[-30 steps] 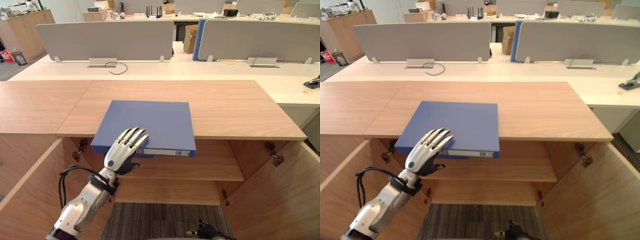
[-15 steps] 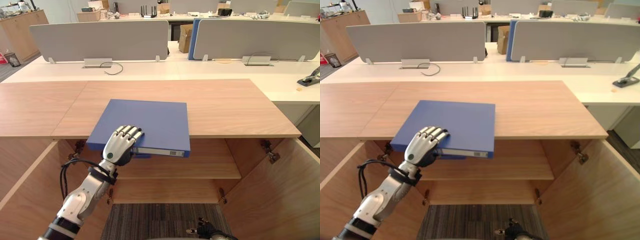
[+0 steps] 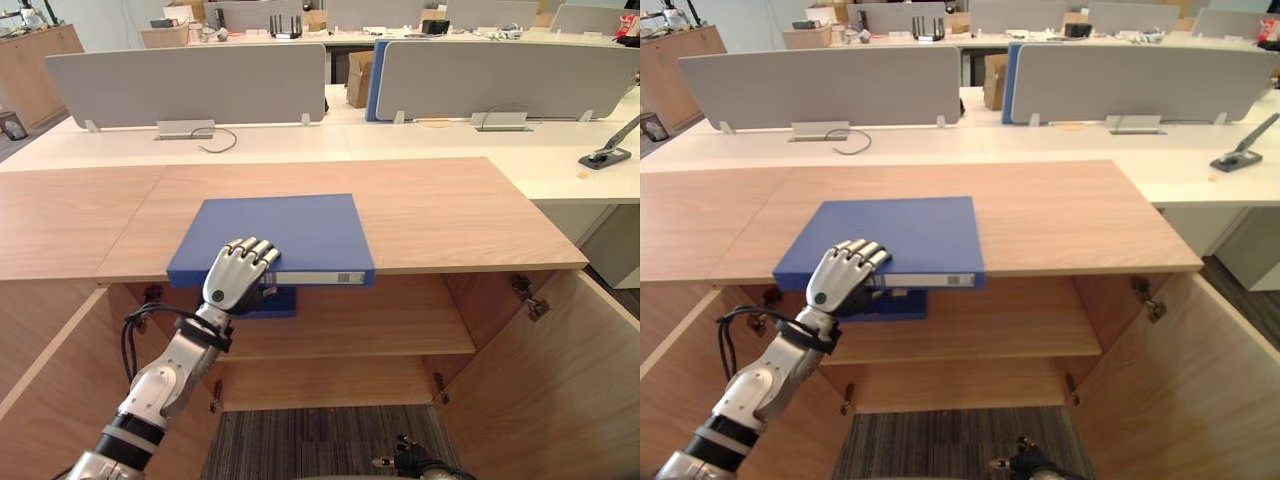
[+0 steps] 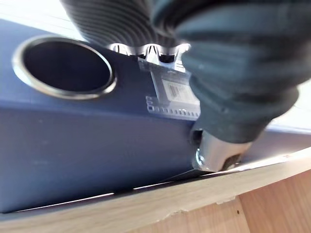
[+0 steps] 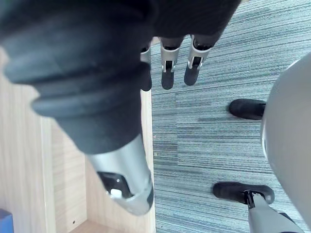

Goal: Walk over to the cabinet, pick up the folder, carry it to the office cabinet, place the folder inside the office cabinet, then close the office cabinet door

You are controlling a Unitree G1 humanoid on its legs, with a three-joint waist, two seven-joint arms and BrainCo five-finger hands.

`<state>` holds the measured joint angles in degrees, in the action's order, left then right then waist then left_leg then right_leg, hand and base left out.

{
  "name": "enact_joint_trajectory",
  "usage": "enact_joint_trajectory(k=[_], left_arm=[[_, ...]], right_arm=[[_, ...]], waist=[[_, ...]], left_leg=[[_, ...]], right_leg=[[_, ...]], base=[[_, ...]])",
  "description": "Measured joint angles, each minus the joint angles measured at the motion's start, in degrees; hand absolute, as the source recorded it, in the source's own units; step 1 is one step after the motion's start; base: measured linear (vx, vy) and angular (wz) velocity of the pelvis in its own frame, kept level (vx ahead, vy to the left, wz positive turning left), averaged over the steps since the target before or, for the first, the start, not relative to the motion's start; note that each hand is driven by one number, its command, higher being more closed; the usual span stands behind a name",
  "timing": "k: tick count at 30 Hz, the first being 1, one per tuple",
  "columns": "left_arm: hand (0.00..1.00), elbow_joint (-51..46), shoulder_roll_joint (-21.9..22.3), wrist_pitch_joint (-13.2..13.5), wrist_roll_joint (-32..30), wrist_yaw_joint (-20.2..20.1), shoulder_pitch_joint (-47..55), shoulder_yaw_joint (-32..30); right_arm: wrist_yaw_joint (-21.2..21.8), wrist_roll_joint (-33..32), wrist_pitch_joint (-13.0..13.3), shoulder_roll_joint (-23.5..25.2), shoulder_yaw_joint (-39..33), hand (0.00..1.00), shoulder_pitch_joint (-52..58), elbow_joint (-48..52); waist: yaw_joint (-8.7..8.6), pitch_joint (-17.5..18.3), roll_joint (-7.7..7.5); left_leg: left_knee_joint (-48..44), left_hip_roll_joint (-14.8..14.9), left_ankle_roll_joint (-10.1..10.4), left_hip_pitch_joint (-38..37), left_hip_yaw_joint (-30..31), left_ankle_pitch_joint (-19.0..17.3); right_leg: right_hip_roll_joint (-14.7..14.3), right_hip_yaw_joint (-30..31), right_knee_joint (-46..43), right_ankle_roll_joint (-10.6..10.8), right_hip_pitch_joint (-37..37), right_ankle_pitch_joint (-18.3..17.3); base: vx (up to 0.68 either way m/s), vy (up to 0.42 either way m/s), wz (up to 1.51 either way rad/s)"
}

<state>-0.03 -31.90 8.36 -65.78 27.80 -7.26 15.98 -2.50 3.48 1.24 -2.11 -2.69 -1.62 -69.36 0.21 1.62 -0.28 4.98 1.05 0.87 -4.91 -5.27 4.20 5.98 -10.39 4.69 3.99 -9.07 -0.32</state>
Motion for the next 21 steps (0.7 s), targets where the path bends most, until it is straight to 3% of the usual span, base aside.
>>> enact_joint_trajectory(k=[3, 6, 9, 11, 13, 14, 17, 18, 21], left_arm=[[1.00, 0.2, 1.4, -0.6, 0.0, 0.0, -0.2, -0.7], [1.00, -2.3, 8.5, -1.7, 0.3, -0.3, 2.6, -4.6], [1.00, -11.0, 16.8, -3.4, 3.6, -0.9, 8.9, -8.9], [1.00, -18.7, 20.0, -3.2, 11.7, -1.2, 12.1, -10.2], [1.00, -25.7, 22.0, -0.6, 27.8, -2.4, 13.8, -11.7], [1.00, -26.8, 22.3, -0.1, 31.3, -3.0, 14.1, -11.9], [1.00, -31.0, 24.0, 2.1, 50.0, -7.3, 16.4, -13.0], [1.00, -31.4, 24.1, 2.5, 52.5, -8.0, 16.9, -13.0], [1.00, -33.3, 25.1, 3.9, 68.0, -12.3, 19.2, -13.9]], right_arm=[[-0.2, 0.0, 0.0, -0.1, 0.0, 0.00, 0.0, 0.0], [-0.3, 0.1, 0.0, -0.1, 0.0, 0.00, 0.0, 0.0], [-0.6, 0.1, -0.1, 0.0, -0.2, 0.00, 0.4, -0.2], [-0.9, 0.1, -0.2, 0.0, -0.7, 0.00, 0.8, -0.2], [-0.9, 0.1, -0.6, 0.0, -2.4, 0.00, 1.4, -0.4], [-0.9, 0.1, -0.7, 0.0, -2.7, 0.00, 1.6, -0.7], [-0.1, 0.1, -1.2, 0.1, -5.0, 0.00, 1.6, -1.1], [0.0, 0.1, -1.2, 0.1, -5.2, 0.00, 1.6, -1.1], [0.8, 0.0, -1.3, 0.1, -7.1, 0.00, 2.1, -1.0]], waist=[[-0.01, 0.0, 0.00], [-0.11, -0.1, -0.06], [-0.13, -0.1, -0.16], [0.08, -0.2, -0.29], [1.10, -0.1, -0.34], [1.15, -0.1, -0.34], [1.62, -0.1, -0.38], [1.65, -0.1, -0.38], [1.97, 0.0, -0.48]], left_leg=[[0.0, 0.0, 0.0, -0.1, 0.0, 0.0], [0.0, -0.1, 0.2, 0.0, 0.0, -0.2], [0.0, -0.1, 0.3, 0.3, 0.0, -0.3], [0.0, 0.0, 0.3, 0.3, -0.2, -0.3], [0.0, 0.1, 0.3, 0.2, -0.2, -0.3], [0.0, 0.2, 0.3, 0.1, -0.2, -0.3], [0.0, 0.4, 0.3, -0.1, -0.2, -0.4], [0.0, 0.5, 0.4, -0.1, -0.2, -0.5], [0.0, 0.5, 0.4, -0.1, -0.2, -0.6]], right_leg=[[0.0, 0.0, 0.0, 0.0, -0.1, 0.0], [0.1, 0.0, 0.0, 0.0, 0.0, 0.0], [0.1, 0.1, 0.0, 0.0, 0.2, 0.0], [0.1, 0.5, 0.0, 0.0, 0.3, 0.0], [0.0, 0.5, 0.0, 0.0, 0.1, 0.0], [0.0, 0.5, -0.1, 0.0, 0.0, 0.0], [0.1, 0.6, -0.5, 0.0, -0.1, 0.0], [0.1, 0.6, -0.6, 0.0, -0.1, 0.0], [0.2, 0.6, -1.3, 0.2, 0.2, -0.2]], base=[[-0.04, 0.009, -0.01], [0.00, 0.000, 0.00], [0.00, 0.000, 0.00], [0.00, 0.000, 0.00], [0.00, 0.000, 0.00], [0.00, 0.000, 0.00], [-0.05, 0.008, -0.01], [-0.05, 0.008, 0.00], [-0.05, 0.010, 0.00]])
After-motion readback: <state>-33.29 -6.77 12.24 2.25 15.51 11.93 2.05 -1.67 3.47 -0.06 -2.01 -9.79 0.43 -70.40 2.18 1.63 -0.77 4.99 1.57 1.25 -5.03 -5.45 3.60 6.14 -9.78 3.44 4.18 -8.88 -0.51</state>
